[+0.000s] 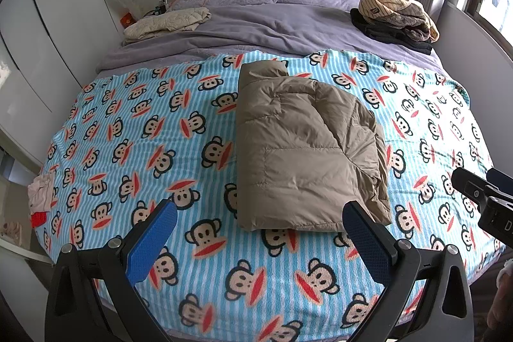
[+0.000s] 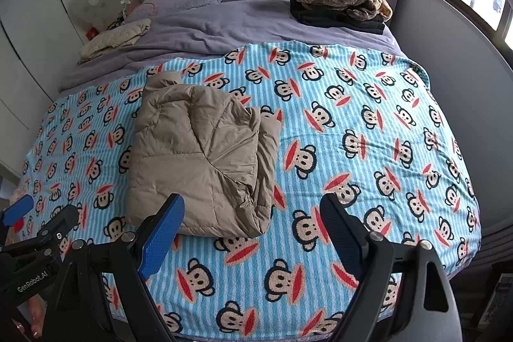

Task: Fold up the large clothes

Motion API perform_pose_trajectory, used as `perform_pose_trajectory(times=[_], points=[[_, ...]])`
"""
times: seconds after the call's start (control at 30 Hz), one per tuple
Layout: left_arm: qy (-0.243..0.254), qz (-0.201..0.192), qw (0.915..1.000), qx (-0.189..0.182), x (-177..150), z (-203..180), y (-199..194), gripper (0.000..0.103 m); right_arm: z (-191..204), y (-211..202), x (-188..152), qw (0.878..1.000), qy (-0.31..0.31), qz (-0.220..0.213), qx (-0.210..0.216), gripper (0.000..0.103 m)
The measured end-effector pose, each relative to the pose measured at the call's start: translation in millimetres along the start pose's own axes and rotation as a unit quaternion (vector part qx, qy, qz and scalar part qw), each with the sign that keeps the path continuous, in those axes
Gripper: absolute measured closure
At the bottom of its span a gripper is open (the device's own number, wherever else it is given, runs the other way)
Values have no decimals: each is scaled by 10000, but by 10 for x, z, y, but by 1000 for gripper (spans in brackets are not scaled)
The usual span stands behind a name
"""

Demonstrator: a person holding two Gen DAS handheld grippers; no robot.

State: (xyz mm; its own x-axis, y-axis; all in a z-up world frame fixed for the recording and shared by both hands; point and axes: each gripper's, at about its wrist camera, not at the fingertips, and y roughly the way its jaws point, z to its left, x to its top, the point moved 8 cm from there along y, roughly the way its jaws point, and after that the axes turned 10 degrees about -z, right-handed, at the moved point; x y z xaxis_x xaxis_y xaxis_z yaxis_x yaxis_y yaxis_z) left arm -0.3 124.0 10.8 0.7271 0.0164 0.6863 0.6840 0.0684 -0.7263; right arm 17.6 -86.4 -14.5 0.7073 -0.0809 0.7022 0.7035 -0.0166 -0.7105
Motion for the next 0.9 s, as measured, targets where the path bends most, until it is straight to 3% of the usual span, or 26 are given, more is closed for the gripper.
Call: perform_pose_trajectory(times=[0.9], points=[[-13,12,10000,9,-4,0,18,0,10,2,-13,10000,14,12,-1,15]])
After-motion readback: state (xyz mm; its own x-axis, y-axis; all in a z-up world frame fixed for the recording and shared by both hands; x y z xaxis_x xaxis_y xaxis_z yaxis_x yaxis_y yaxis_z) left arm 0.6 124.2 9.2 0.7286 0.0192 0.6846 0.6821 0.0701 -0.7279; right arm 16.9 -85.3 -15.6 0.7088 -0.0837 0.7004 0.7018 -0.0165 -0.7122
